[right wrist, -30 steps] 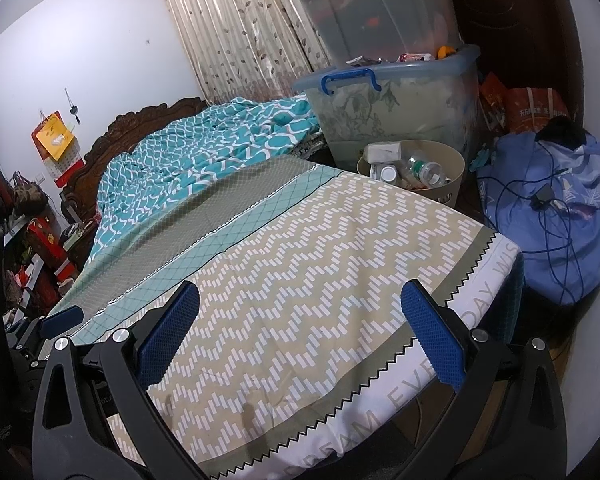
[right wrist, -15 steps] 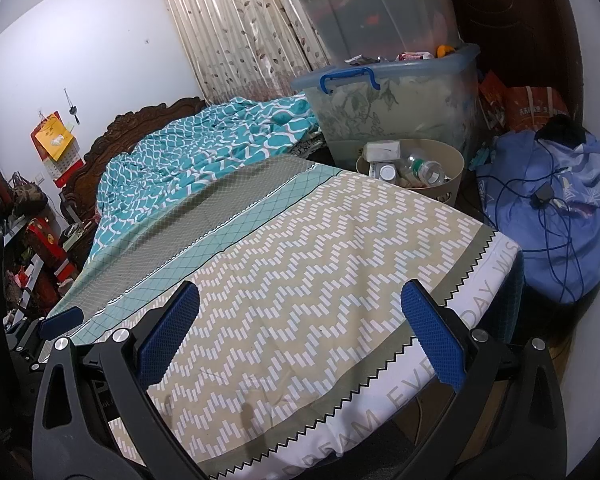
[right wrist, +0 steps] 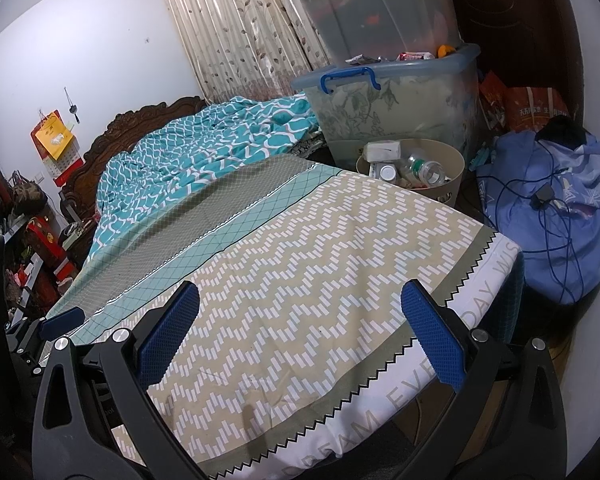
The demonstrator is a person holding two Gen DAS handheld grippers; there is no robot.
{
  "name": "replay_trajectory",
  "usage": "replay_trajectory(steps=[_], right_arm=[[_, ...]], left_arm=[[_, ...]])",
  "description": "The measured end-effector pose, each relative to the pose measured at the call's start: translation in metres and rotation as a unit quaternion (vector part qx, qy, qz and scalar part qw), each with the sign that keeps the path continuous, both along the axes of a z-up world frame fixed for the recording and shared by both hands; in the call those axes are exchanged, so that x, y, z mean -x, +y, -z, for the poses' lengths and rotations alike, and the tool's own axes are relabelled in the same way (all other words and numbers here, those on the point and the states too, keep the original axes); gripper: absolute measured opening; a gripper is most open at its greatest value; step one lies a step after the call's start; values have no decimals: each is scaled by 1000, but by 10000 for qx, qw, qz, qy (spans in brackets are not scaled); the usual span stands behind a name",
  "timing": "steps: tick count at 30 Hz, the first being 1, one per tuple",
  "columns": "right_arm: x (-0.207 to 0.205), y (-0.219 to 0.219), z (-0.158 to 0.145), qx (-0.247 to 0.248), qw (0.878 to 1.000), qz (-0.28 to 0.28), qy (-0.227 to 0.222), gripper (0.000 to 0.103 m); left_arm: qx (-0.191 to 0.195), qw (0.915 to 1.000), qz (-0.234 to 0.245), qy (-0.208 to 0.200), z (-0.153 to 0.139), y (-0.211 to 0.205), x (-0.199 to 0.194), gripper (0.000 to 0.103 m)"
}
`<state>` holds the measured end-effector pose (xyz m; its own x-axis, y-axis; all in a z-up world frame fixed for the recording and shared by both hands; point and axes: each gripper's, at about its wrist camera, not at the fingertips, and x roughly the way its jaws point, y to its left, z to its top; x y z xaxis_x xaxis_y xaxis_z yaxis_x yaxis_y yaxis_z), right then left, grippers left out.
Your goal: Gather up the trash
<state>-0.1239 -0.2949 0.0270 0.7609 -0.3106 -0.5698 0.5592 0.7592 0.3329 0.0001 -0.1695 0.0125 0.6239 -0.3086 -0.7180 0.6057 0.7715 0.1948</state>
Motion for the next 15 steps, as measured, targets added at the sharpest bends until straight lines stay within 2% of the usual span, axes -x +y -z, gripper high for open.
replay_trajectory(steps=[15], right_arm=[[-1,-1,-1,-8,10000,-4,12,100]], left_arm=[[-30,10000,21,-22,1,-2,0,95]])
